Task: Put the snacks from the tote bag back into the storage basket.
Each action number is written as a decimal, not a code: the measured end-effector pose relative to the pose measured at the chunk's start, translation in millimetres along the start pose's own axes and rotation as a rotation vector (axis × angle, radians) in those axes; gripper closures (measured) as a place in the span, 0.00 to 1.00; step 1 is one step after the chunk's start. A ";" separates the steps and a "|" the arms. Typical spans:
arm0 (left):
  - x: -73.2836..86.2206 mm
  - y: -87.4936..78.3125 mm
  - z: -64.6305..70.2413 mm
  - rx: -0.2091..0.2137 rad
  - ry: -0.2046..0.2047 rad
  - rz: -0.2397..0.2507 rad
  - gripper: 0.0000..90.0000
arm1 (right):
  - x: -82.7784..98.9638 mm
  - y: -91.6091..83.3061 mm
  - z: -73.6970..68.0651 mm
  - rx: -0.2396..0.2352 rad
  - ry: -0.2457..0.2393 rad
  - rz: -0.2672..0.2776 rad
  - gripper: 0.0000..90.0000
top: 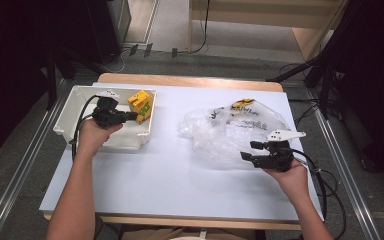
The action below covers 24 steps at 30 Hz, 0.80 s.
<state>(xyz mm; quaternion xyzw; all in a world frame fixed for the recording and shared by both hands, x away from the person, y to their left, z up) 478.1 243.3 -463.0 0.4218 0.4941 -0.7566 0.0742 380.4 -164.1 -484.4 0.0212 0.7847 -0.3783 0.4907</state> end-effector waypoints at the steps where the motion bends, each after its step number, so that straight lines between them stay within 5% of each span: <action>1: 0.2 1.5 2.1 0.004 0.005 -0.005 1.00 | 0.1 0.0 -0.2 -0.002 -0.002 -0.001 0.46; 24: -2.5 28.5 5.9 -0.074 0.015 0.018 1.00 | 1.3 0.0 -0.8 0.003 -0.018 -0.010 0.49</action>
Point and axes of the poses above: each handheld gripper's, and its own axes: y roughly forward along the jaws, x roughly out of its underside, z roughly to its right, the point moved 9 cm from there along y, roughly forward along the jaws, and after that the axes turned 6 degrees about -x, right-handed, at the moved point
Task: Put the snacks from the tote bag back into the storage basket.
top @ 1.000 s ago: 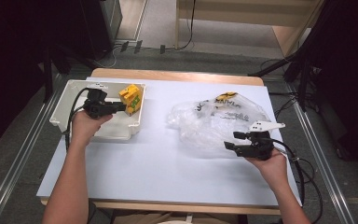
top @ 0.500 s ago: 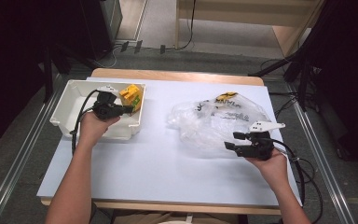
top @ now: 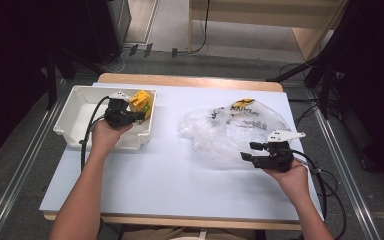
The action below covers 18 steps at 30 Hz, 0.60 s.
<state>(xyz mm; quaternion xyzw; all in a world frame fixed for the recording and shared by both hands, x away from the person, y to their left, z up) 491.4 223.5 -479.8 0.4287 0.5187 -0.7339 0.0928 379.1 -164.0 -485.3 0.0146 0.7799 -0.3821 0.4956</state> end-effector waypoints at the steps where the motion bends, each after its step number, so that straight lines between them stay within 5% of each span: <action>1: 0.3 1.1 -0.8 0.002 -0.003 0.001 1.00 | 0.3 0.1 -0.2 -0.001 0.003 -0.002 0.48; 18: 4.4 7.5 -12.3 -0.031 -0.024 -0.005 1.00 | 2.0 1.1 -0.1 0.002 0.002 -0.012 0.48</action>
Point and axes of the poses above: each handheld gripper's, and its own axes: y roughly forward along the jaws, x roughly out of its underside, z roughly to its right, the point moved 9 cm from there along y, roughly forward along the jaws, and after that the axes turned 6 degrees about -x, right-handed, at the moved point
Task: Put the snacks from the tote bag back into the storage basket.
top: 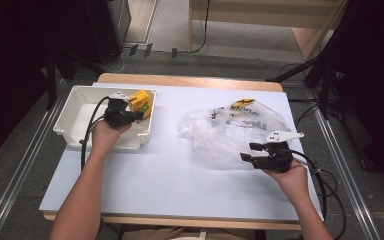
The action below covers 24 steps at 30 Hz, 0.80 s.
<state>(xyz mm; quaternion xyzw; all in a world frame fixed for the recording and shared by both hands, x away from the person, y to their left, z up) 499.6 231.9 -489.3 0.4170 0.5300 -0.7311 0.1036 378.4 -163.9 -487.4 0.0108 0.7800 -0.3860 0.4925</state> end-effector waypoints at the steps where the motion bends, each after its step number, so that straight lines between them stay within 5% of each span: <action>1: -0.1 0.4 -1.3 -0.006 -0.005 0.000 1.00 | -0.2 -0.1 0.2 0.001 -0.001 0.001 0.48; 24: 3.4 1.7 -28.4 -0.061 -0.100 -0.010 1.00 | 0.2 0.3 -0.8 -0.003 0.006 -0.002 0.48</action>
Point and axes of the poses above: each handheld gripper's, and its own axes: y roughly forward along the jaws, x roughly out of its underside, z roughly to its right, the point moved 9 cm from there along y, roughly forward along the jaws, and after that the axes turned 6 degrees about -x, right-handed, at the moved point
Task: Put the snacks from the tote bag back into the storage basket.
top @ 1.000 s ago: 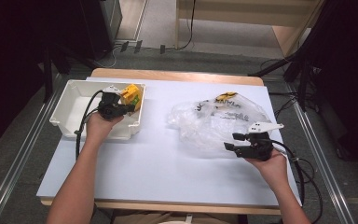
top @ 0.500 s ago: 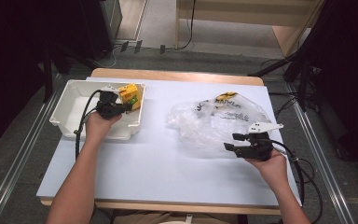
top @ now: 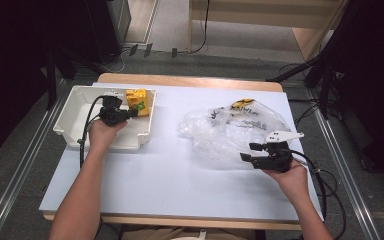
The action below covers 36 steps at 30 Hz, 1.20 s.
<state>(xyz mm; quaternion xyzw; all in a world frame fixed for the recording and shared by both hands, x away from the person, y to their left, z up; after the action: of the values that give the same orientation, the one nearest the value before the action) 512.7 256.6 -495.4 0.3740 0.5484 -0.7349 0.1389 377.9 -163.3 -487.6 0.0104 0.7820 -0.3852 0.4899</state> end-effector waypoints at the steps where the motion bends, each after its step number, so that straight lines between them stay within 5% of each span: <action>1: -0.1 -0.3 -2.6 -0.005 -0.013 0.001 1.00 | 0.0 0.1 -0.1 -0.001 0.000 0.000 0.48; 23: -4.6 -4.4 -29.1 -0.065 -0.102 0.032 1.00 | 0.3 0.7 0.1 -0.002 -0.002 -0.003 0.48; 29: -4.2 -3.1 -27.5 -0.063 -0.101 0.027 1.00 | 0.1 0.6 -0.2 -0.003 -0.003 -0.002 0.48; 36: -6.8 -5.3 -18.5 -0.005 -0.099 0.030 1.00 | 0.3 0.2 -0.4 -0.005 0.000 -0.002 0.48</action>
<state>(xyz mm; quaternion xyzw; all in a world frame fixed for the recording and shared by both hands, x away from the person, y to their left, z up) 521.4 273.9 -489.1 0.3451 0.5369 -0.7490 0.1777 377.5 -163.0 -487.8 0.0082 0.7831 -0.3837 0.4893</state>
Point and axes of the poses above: each handheld gripper's, and its own axes: y roughly forward along the jaws, x roughly out of its underside, z roughly to its right, the point moved 9 cm from there along y, roughly forward along the jaws, and after that the axes turned 6 degrees about -x, right-handed, at the moved point
